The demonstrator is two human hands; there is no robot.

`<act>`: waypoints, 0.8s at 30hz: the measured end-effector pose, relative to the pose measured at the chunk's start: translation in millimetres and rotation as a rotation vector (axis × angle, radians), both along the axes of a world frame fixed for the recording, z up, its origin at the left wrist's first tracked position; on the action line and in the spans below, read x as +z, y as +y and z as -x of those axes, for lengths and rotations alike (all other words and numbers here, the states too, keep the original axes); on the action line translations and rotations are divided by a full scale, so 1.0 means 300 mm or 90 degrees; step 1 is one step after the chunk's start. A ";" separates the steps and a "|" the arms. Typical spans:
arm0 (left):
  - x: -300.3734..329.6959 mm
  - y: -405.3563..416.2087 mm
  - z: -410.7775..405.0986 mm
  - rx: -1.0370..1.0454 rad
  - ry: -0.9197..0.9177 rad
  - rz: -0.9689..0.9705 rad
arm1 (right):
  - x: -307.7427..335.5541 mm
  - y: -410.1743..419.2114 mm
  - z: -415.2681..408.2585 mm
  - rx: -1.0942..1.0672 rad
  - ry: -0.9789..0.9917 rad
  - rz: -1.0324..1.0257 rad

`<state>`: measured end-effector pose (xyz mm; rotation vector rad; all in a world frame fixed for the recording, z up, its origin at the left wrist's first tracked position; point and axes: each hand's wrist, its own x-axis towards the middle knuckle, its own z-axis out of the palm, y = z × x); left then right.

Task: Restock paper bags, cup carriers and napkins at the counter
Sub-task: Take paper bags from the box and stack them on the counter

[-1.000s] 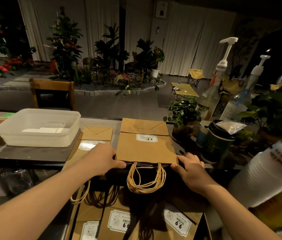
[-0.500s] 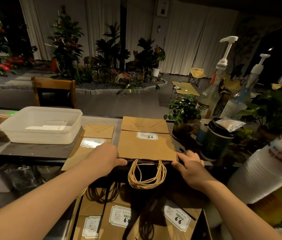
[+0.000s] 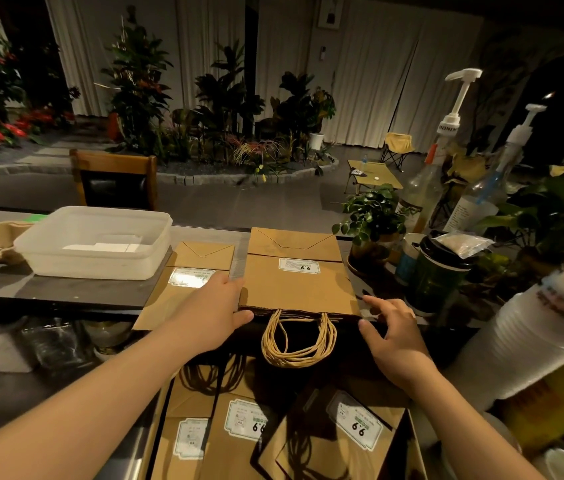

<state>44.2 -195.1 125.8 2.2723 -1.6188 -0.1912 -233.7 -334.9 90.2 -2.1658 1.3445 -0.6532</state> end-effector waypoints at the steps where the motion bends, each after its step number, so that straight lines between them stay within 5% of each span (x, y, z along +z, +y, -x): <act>1: -0.005 0.005 -0.002 0.004 0.012 0.006 | -0.007 0.016 0.004 -0.008 -0.024 0.018; 7: -0.038 0.054 0.021 0.011 0.099 0.102 | -0.085 0.113 0.029 -0.043 -0.144 0.081; 13: -0.128 0.141 0.077 -0.002 0.197 0.249 | -0.133 0.209 0.030 -0.073 -0.218 -0.029; 18: -0.198 0.229 0.132 -0.054 0.172 0.378 | -0.178 0.266 0.038 -0.091 -0.219 -0.095; 24: -0.322 0.308 0.182 -0.118 0.191 0.319 | -0.225 0.315 0.057 -0.108 -0.176 -0.127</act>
